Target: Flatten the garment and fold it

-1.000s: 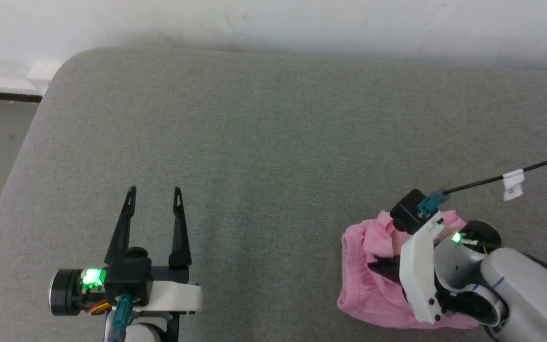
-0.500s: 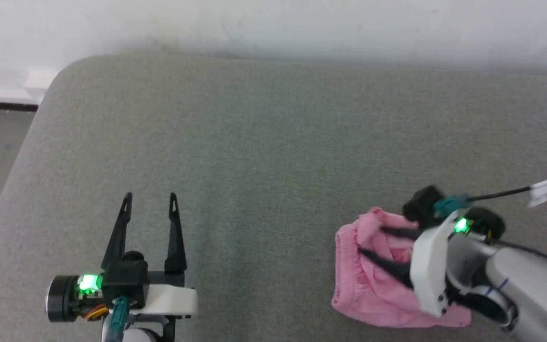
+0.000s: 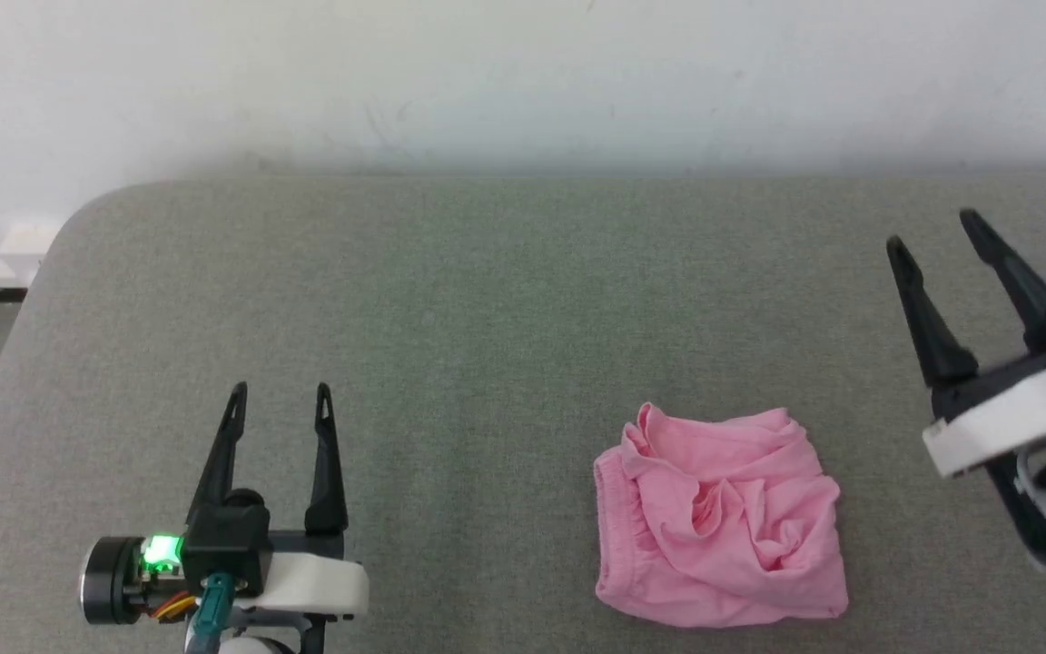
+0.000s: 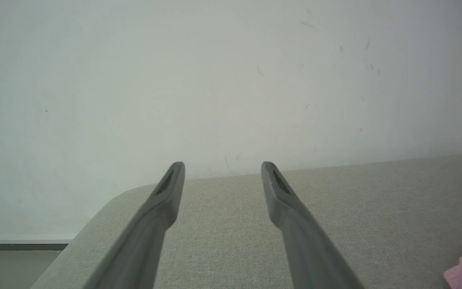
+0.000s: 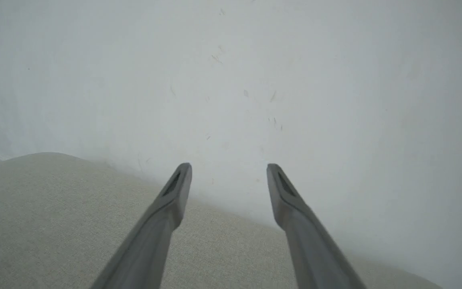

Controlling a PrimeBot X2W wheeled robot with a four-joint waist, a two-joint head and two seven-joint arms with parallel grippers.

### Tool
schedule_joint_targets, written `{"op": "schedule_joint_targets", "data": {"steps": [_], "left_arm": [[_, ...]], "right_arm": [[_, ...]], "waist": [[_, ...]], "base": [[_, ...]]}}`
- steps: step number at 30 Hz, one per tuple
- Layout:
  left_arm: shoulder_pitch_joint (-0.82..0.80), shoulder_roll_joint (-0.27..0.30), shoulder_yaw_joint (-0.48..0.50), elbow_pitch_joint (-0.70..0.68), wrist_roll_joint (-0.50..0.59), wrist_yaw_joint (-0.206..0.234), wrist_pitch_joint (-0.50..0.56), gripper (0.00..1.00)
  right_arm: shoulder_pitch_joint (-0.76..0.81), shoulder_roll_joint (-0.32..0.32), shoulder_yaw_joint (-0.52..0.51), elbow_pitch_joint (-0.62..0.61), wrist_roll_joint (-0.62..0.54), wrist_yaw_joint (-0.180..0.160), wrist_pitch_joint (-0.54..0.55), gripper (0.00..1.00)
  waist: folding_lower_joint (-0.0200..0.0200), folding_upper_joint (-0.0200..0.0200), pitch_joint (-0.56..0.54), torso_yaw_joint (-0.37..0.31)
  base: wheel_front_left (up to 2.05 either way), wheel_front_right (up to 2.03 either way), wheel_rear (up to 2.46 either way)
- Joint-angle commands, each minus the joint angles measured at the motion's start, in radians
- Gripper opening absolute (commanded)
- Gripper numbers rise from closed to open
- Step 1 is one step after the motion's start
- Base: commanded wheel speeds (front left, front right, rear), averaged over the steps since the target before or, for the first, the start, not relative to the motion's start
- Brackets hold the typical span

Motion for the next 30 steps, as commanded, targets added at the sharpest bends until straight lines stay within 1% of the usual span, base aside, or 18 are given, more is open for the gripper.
{"op": "schedule_joint_targets", "data": {"steps": [1, 3, 4, 5, 6, 7, 12, 15, 17, 21, 24, 27, 29, 30], "left_arm": [[0.017, 0.001, 0.005, 0.001, 0.001, -0.007, -0.005, 1.00], [0.024, 0.001, 0.006, 0.001, 0.001, -0.013, -0.005, 1.00], [0.024, 0.001, 0.006, 0.001, 0.001, -0.013, -0.005, 1.00], [0.033, 0.002, 0.008, 0.001, 0.001, -0.018, -0.005, 1.00], [0.036, 0.002, 0.008, 0.002, 0.001, -0.021, -0.005, 1.00], [0.036, 0.002, 0.008, 0.002, 0.001, -0.021, -0.005, 1.00], [0.052, 0.002, 0.009, 0.002, 0.003, -0.034, -0.005, 1.00], [0.062, 0.003, 0.011, 0.001, 0.004, -0.040, -0.005, 1.00], [0.066, 0.003, 0.014, -0.001, 0.004, -0.042, -0.005, 1.00], [0.068, 0.001, 0.021, -0.002, 0.005, -0.044, -0.005, 1.00], [0.064, -0.002, 0.026, -0.003, 0.006, -0.043, -0.005, 1.00], [0.057, -0.005, 0.028, -0.004, 0.009, -0.043, -0.005, 1.00], [0.053, -0.007, 0.028, -0.004, 0.009, -0.044, -0.005, 1.00], [0.052, -0.008, 0.028, -0.004, 0.009, -0.045, -0.005, 1.00]], "right_arm": [[0.064, 0.048, -0.057, -0.010, -0.059, -0.001, -0.017, 1.00], [0.130, 0.109, -0.130, -0.044, -0.106, -0.001, -0.022, 1.00], [0.130, 0.109, -0.130, -0.044, -0.106, -0.001, -0.022, 1.00], [0.192, 0.171, -0.187, -0.117, -0.143, -0.001, -0.023, 1.00], [0.227, 0.201, -0.209, -0.151, -0.160, -0.001, -0.023, 1.00], [0.227, 0.201, -0.209, -0.151, -0.160, -0.001, -0.023, 1.00], [0.378, 0.330, -0.292, -0.283, -0.215, -0.001, -0.024, 1.00], [0.453, 0.376, -0.328, -0.321, -0.220, -0.001, -0.024, 1.00], [0.488, 0.392, -0.336, -0.335, -0.220, -0.001, -0.024, 1.00], [0.494, 0.404, -0.340, -0.369, -0.223, -0.001, -0.024, 1.00], [0.438, 0.391, -0.339, -0.400, -0.227, -0.001, -0.024, 1.00], [0.349, 0.338, -0.337, -0.390, -0.207, -0.001, -0.024, 1.00], [0.289, 0.280, -0.309, -0.340, -0.186, -0.001, -0.015, 1.00], [0.257, 0.250, -0.289, -0.313, -0.170, -0.001, 0.016, 1.00]], "waist": [[0.0000, 0.0000, -0.033, -0.010], [0.0000, 0.0000, -0.046, -0.013], [0.0000, 0.0000, -0.046, -0.013], [0.0000, 0.0000, -0.056, -0.016], [0.0000, 0.0000, -0.061, -0.017], [0.0000, 0.0000, -0.061, -0.017], [0.0000, 0.0000, -0.074, -0.020], [0.0000, 0.0000, -0.080, -0.016], [0.0000, 0.0000, -0.079, -0.014], [0.0000, 0.0000, -0.074, -0.015], [0.0000, 0.0000, -0.068, -0.016], [0.0000, 0.0000, -0.062, -0.016], [0.0000, 0.0000, -0.059, -0.013], [0.0000, 0.0000, -0.056, -0.011]], "base": [[0.00, 0.00, 0.00], [0.00, 0.00, 0.00], [0.00, 0.00, 0.00], [0.00, 0.00, 0.00], [0.00, 0.00, 0.00], [0.00, 0.00, 0.00], [0.00, 0.00, 0.00], [0.00, 0.00, 0.00], [0.00, 0.00, 0.00], [0.00, 0.00, 0.00], [0.00, 0.00, 0.00], [0.00, 0.00, 0.00], [0.00, 0.00, 0.00], [0.00, 0.00, 0.00]]}}
